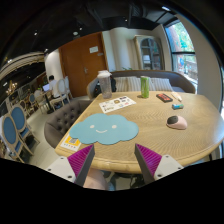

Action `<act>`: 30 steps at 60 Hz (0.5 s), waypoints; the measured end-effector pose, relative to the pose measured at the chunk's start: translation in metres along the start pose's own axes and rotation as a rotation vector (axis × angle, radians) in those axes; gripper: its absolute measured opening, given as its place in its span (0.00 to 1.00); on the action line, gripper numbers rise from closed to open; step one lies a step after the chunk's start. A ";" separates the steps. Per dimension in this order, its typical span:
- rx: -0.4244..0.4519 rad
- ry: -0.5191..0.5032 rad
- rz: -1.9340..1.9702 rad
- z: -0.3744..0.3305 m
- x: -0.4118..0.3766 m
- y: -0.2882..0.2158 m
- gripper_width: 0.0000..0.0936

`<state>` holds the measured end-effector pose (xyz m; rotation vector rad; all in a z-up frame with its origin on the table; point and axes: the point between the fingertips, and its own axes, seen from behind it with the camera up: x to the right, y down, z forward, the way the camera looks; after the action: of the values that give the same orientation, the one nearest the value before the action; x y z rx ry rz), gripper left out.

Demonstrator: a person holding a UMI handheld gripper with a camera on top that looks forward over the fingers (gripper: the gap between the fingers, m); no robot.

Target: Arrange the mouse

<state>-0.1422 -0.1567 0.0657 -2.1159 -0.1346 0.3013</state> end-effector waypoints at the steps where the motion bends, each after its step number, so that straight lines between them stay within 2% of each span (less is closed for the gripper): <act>1: -0.001 0.002 -0.003 0.000 0.001 0.000 0.89; 14: 0.004 0.068 -0.012 0.011 0.042 -0.003 0.89; 30: 0.006 0.295 -0.012 0.029 0.210 -0.016 0.89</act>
<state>0.0522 -0.0798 0.0302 -2.1265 0.0265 -0.0194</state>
